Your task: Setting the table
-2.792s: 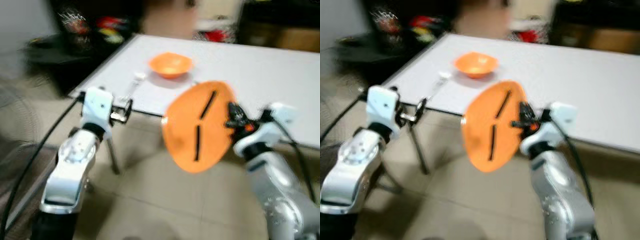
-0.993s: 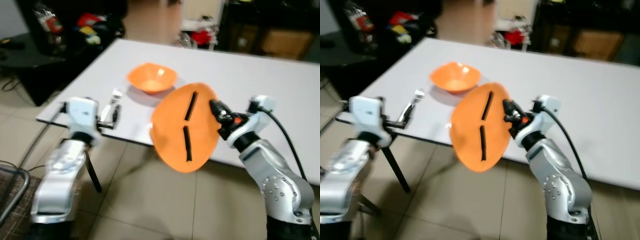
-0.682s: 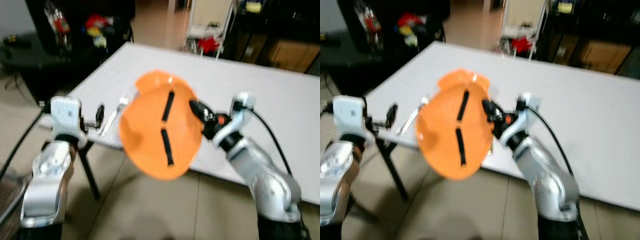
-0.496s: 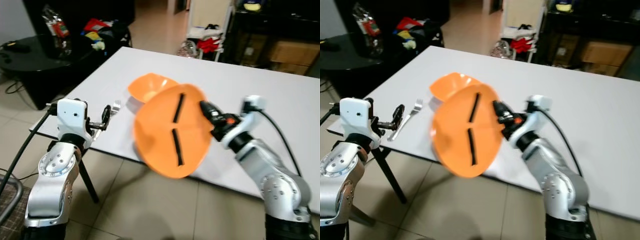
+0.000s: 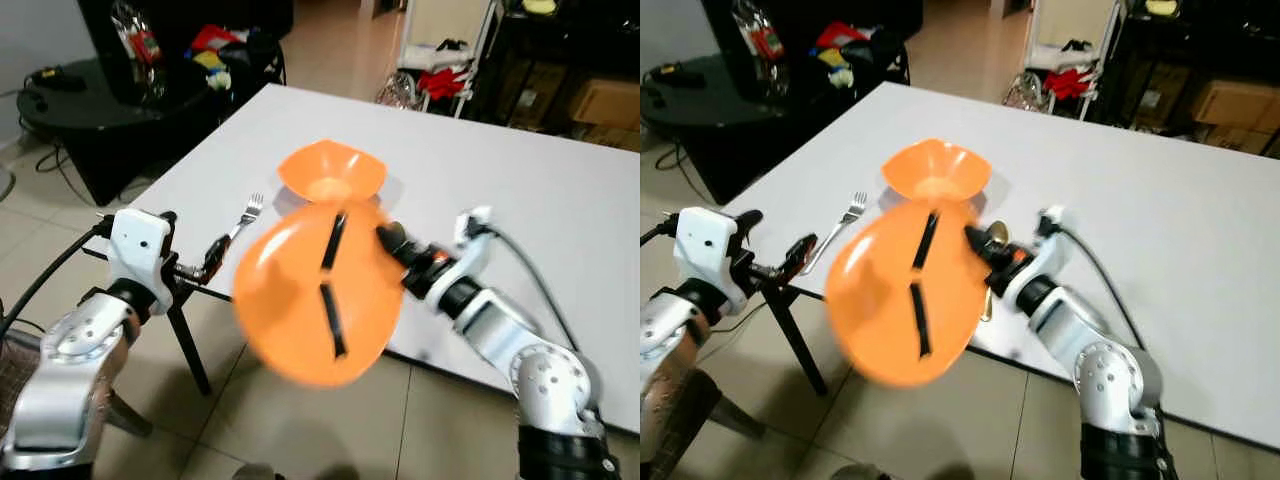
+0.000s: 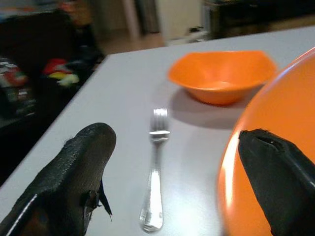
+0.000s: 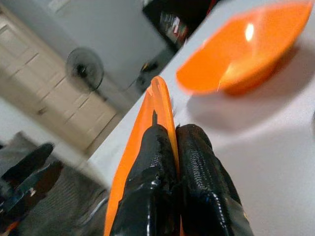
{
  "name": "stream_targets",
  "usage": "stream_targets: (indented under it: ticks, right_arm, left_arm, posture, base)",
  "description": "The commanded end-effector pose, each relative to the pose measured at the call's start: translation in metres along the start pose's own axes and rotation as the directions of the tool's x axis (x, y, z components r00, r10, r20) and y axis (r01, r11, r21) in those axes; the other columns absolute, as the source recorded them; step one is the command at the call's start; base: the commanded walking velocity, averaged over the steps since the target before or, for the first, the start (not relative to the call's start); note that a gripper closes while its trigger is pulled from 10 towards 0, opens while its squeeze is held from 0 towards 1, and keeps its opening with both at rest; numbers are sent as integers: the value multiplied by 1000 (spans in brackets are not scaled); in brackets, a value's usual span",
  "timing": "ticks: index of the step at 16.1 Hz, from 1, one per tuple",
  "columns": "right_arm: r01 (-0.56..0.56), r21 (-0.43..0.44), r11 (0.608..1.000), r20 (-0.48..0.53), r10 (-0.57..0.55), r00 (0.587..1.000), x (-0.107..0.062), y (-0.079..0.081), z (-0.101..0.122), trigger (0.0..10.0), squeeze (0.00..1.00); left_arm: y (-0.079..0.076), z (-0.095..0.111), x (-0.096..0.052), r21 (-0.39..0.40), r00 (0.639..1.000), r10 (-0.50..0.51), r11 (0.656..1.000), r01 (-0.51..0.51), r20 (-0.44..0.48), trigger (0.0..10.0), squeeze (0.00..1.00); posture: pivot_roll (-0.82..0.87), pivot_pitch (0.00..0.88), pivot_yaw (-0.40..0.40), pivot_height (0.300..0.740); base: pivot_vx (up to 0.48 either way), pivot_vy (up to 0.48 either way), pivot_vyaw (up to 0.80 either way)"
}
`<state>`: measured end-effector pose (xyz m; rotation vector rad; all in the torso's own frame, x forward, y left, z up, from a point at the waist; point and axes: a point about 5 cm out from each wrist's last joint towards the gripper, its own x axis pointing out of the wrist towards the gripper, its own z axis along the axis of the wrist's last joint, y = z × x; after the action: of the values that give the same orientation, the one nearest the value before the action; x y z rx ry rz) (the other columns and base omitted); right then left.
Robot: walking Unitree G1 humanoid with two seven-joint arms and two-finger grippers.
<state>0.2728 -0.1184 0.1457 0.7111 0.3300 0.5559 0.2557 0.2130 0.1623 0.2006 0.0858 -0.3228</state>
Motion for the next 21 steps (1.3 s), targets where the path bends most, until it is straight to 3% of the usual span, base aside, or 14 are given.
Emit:
stream_targets:
  ticks: [1,4,6,9,15,21]
  right_arm:
    - [-77,54,996,9,76,997,7,8,6,10000,0]
    - [6,129,992,-57,1,998,18,-8,-5,10000,0]
    - [44,207,977,-125,-18,992,32,-20,-10,10000,0]
    - [73,217,973,-139,-43,989,45,-31,-9,10000,0]
    - [150,259,954,-90,-131,987,61,-53,-4,10000,0]
    - [234,326,916,40,-260,965,69,-70,10,10000,0]
  left_arm:
    - [-2,4,-2,2,998,-56,998,56,4,10000,0]
    - [-7,4,-7,19,988,-150,988,151,-26,10000,0]
    - [-11,6,-19,14,969,-243,970,244,-50,10000,0]
    - [-8,2,-29,21,963,-253,967,255,-90,10000,0]
    - [-9,9,-27,16,960,-270,962,272,-75,10000,0]
    - [-23,7,-24,-14,927,-363,932,363,-91,10000,0]
  posture:
    - [115,0,8,740]
    - [124,0,3,740]
    - [140,0,-5,740]
    - [155,0,-10,740]
    - [157,0,7,740]
    - [151,0,25,740]
  base:
    - [0,0,0]
    - [0,0,0]
    - [0,0,0]
    - [0,0,0]
    - [0,0,0]
    - [0,0,0]
